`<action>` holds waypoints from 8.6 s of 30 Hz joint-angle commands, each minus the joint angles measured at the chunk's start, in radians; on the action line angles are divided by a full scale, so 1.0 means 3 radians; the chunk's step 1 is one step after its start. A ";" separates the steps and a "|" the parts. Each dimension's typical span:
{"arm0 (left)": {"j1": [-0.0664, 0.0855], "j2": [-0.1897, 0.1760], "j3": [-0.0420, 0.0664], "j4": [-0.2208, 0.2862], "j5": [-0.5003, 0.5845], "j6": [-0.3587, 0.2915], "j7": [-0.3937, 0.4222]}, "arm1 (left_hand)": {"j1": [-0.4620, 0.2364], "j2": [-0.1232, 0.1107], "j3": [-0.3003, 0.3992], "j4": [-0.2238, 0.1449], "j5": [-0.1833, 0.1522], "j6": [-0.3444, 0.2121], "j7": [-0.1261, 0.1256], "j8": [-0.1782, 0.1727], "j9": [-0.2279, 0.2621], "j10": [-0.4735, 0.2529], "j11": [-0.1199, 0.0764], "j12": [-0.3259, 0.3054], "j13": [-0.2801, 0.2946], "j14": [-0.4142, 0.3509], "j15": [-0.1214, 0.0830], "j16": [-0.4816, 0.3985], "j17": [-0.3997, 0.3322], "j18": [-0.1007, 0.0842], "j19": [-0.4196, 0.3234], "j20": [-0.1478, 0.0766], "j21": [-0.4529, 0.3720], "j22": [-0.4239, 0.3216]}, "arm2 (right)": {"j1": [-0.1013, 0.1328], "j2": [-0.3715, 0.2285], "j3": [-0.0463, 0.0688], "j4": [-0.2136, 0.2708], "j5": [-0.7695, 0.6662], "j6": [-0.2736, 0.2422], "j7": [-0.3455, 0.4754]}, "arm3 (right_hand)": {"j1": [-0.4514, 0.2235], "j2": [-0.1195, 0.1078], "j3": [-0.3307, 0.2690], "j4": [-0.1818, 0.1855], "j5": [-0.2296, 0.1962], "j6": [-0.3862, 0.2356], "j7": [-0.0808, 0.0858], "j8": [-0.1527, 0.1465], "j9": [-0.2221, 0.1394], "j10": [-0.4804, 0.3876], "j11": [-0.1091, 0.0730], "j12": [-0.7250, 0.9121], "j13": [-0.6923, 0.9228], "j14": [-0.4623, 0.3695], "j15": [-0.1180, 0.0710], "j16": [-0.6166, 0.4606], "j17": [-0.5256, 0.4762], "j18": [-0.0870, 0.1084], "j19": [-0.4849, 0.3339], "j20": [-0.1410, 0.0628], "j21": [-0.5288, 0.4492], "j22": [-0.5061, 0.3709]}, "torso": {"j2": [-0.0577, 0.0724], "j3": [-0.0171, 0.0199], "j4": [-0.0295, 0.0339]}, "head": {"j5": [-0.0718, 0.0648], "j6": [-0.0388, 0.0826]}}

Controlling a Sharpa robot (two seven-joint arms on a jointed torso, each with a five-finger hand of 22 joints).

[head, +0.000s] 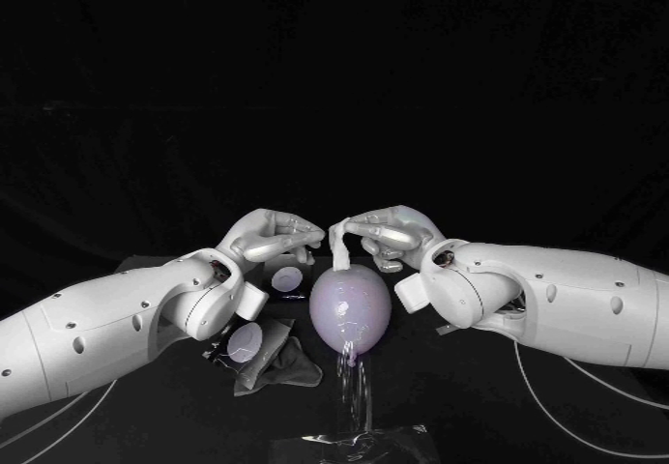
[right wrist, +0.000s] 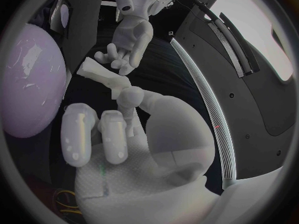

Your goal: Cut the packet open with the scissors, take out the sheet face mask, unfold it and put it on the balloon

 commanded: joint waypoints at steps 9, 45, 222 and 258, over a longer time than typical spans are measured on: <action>0.0007 0.0127 0.0010 0.0022 -0.0266 -0.0314 -0.0186 | 0.0050 -0.0124 -0.0161 0.0087 -0.0006 -0.0086 -0.0053 0.0054 0.0037 0.0045 -0.0055 0.0375 0.0222 0.0311 -0.0075 0.0512 0.0205 0.0017 0.0321 -0.0187 0.0351 0.0192 | -0.0001 0.0013 0.0001 0.0021 -0.0154 -0.0018 -0.0048 | -0.0020 0.0019 0.0000 0.0013 0.0012 0.0064 -0.0054 0.0135 0.0144 0.0014 -0.0009 -0.0022 -0.0009 0.0270 -0.0033 0.0020 0.0643 -0.0003 0.0025 -0.0022 -0.0007 0.0687 | 0.0001 0.0002 -0.0003 | -0.0008 0.0004; 0.0008 0.0100 0.0011 0.0075 -0.0251 -0.0528 -0.0106 | 0.0174 -0.0221 -0.0326 0.0260 -0.0007 -0.0214 -0.0069 0.0167 0.0100 -0.0160 -0.0091 0.1051 0.0672 0.1053 -0.0119 0.1336 0.1597 0.0004 0.0352 -0.0281 0.0967 0.0646 | -0.0017 0.0039 -0.0002 0.0000 -0.0243 0.0002 -0.0090 | -0.0020 0.0019 0.0002 0.0007 0.0012 0.0063 -0.0057 0.0142 0.0151 0.0019 -0.0012 -0.0017 -0.0008 0.0275 -0.0036 0.0030 0.0657 -0.0004 0.0029 -0.0025 0.0001 0.0689 | -0.0001 0.0000 0.0004 | -0.0015 0.0014; 0.0008 0.0156 0.0010 0.0010 -0.0091 -0.0467 -0.0128 | 0.0472 0.0033 0.0598 0.0159 -0.0006 0.0155 -0.0178 0.0515 0.0205 0.0082 -0.0213 0.0839 0.0604 0.1306 -0.0223 0.1589 0.2064 -0.0086 0.0491 -0.0348 0.1744 0.1446 | -0.0037 -0.0013 -0.0003 0.0079 -0.0346 0.0047 -0.0134 | -0.0025 0.0021 0.0014 -0.0016 0.0013 0.0047 -0.0063 0.0172 0.0184 0.0029 -0.0019 -0.0028 -0.0018 0.0281 -0.0044 0.0041 0.0671 -0.0005 0.0031 -0.0034 0.0005 0.0690 | 0.0001 -0.0001 0.0002 | -0.0019 0.0016; 0.0008 0.0170 0.0010 0.0040 -0.0286 -0.0223 -0.0242 | 0.0133 -0.0384 0.0108 0.0315 -0.0007 -0.0346 -0.0041 0.0142 0.0066 -0.0179 -0.0063 0.0813 0.0641 0.1154 -0.0082 0.1571 0.1861 -0.0041 0.0237 -0.0232 0.1538 0.1209 | -0.0037 0.0013 -0.0003 0.0083 -0.0385 0.0058 -0.0140 | -0.0025 0.0021 0.0015 -0.0020 0.0013 0.0045 -0.0064 0.0176 0.0189 0.0032 -0.0019 -0.0021 -0.0014 0.0281 -0.0045 0.0041 0.0672 -0.0006 0.0034 -0.0035 0.0010 0.0691 | 0.0000 0.0000 0.0001 | -0.0014 0.0018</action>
